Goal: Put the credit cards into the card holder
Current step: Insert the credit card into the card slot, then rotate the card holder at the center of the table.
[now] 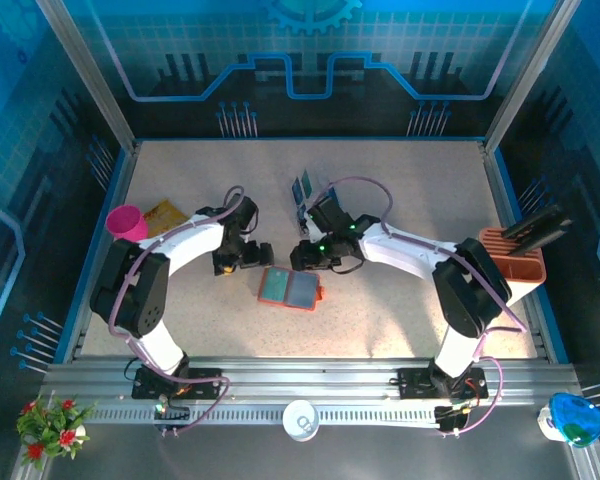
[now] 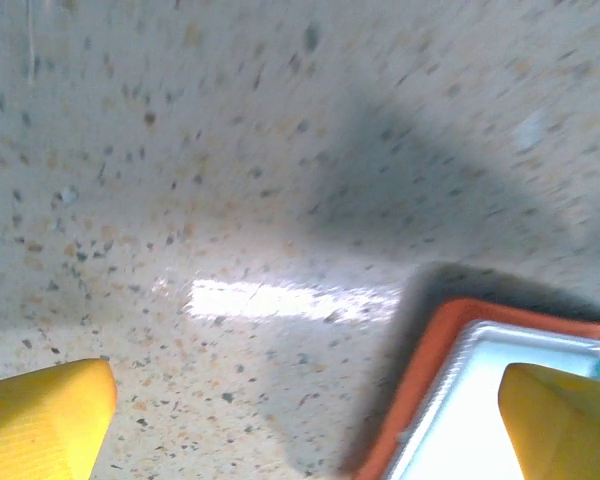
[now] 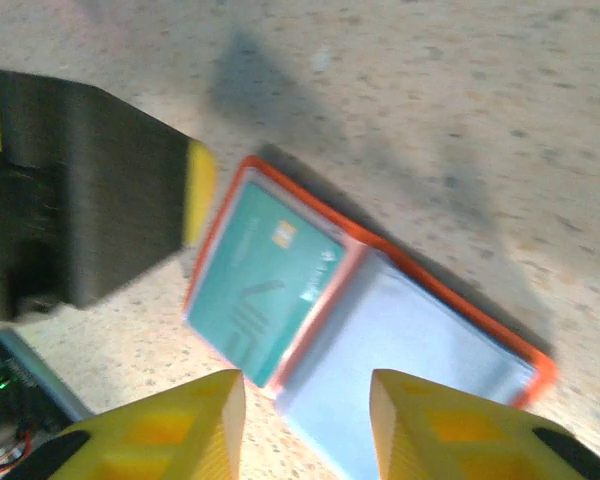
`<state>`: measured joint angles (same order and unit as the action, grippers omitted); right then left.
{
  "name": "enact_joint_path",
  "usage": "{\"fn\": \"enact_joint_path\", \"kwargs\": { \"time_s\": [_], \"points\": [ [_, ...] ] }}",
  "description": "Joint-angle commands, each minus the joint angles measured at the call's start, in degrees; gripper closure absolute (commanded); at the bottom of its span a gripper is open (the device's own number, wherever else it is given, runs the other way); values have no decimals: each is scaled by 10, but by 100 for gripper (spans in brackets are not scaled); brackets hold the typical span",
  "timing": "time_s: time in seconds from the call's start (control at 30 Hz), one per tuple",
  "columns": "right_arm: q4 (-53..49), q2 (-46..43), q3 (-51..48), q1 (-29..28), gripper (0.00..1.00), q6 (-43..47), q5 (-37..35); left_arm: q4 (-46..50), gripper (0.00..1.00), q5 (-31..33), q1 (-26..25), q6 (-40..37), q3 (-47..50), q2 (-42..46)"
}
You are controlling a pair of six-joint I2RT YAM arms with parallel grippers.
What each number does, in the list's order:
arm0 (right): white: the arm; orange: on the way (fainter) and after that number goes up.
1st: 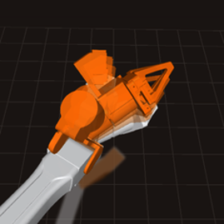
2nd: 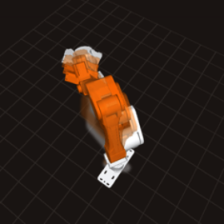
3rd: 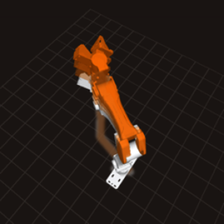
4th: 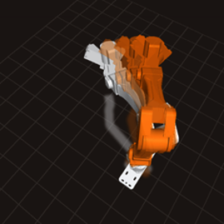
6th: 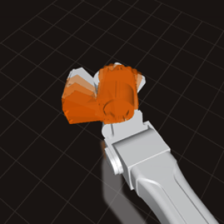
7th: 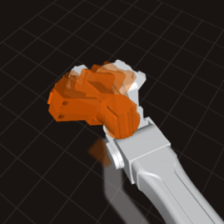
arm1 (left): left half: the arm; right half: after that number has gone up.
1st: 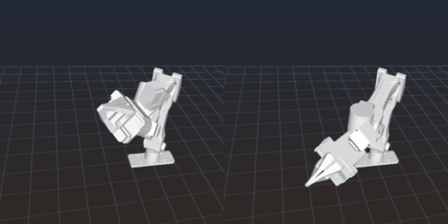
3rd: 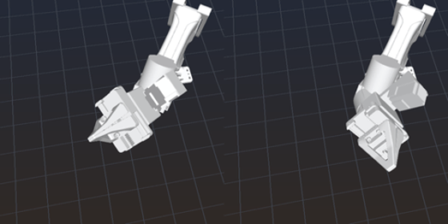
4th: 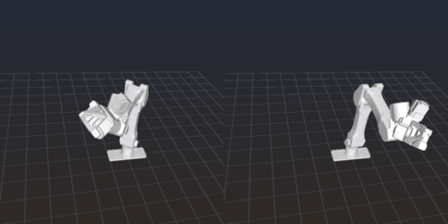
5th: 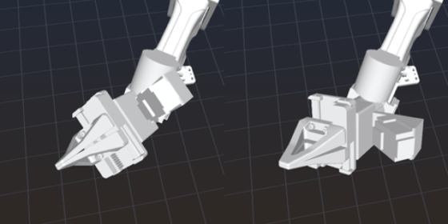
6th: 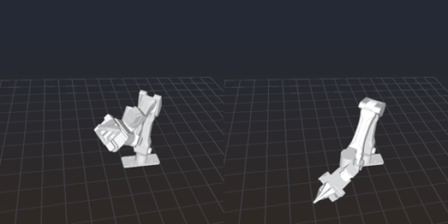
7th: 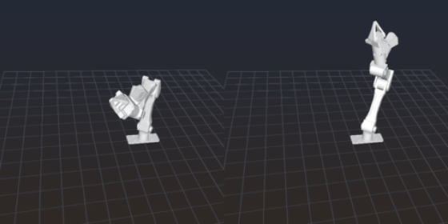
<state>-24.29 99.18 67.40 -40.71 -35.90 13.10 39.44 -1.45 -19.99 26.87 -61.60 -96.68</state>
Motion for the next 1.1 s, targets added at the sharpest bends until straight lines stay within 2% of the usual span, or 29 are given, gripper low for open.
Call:
{"fn": "enact_joint_path", "kwargs": {
  "time_s": [0.0, 0.3, 0.53, 0.63, 0.7, 0.87, 1.07],
  "points": [
    [-50, -8, -26, 4, 57, 7, -36, 22, 1, -14, 1, -11, -35, 25],
    [-87, 3, -46, -12, 53, 0, -69, 30, 1, -19, 1, -11, -86, 25],
    [-93, 27, -49, -17, 58, -8, -65, 29, 1, -29, -1, -6, -93, 22],
    [-94, 37, -49, -17, 66, -11, -60, 27, 1, -31, -1, -4, -93, 21],
    [-96, 41, -48, -17, 79, -13, -62, 27, 1, -32, -3, -3, -93, 20],
    [-95, 42, -46, -4, 100, -19, -70, 25, 1, -35, -9, -1, -98, 15],
    [-92, 41, -35, 27, 100, -12, -82, 23, 1, -40, -19, 0, -111, 4]
  ]
}}
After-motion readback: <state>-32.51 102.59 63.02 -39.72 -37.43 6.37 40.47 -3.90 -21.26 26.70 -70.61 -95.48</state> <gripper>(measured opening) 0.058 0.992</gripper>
